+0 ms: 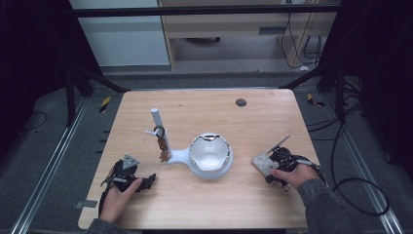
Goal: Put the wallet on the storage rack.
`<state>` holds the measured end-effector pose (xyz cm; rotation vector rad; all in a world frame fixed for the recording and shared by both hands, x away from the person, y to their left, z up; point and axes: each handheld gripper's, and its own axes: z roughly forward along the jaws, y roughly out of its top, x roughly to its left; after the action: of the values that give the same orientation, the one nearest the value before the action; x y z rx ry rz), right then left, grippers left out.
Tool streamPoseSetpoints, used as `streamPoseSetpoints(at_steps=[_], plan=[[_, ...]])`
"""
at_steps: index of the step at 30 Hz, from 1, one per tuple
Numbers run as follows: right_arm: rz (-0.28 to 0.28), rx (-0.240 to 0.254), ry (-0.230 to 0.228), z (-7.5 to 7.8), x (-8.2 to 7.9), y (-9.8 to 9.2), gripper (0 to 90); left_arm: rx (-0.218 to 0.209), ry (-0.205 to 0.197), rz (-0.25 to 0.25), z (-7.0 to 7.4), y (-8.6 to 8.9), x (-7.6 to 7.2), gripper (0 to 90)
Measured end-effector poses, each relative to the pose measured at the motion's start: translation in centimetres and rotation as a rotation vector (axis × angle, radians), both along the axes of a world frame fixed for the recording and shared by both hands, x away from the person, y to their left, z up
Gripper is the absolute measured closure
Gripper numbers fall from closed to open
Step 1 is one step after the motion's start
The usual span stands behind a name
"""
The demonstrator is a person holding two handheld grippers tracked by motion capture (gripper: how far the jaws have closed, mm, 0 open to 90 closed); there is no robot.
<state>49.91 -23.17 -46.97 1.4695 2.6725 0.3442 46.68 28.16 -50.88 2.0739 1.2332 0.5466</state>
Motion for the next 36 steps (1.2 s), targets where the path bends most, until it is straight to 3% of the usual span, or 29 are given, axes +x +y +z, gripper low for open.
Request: streamPoseSetpoints(at_steps=[9, 18, 23, 28, 36], plan=[[-0.005, -0.002, 0.010, -0.2, 0.1, -0.1, 25.7, 0.007, 0.001, -0.007, 0.0, 0.0, 0.0, 0.6], [0.047, -0.017, -0.005, 0.6, 0.2, -0.1, 31.2, 0.007, 0.001, -0.008, 0.0, 0.0, 0.0, 0.7], [0.072, -0.011, -0.025, 2.4, -0.3, 0.2, 31.4, 0.007, 0.001, -0.007, 0.0, 0.0, 0.0, 0.7], [0.127, -0.014, -0.078, 5.1, -0.8, 0.6, 31.4, 0.007, 0.001, -0.007, 0.0, 0.0, 0.0, 0.7], [0.199, -0.041, -0.122, 8.7, -1.6, 1.7, 31.4, 0.006, 0.000, -0.007, 0.0, 0.0, 0.0, 0.7]])
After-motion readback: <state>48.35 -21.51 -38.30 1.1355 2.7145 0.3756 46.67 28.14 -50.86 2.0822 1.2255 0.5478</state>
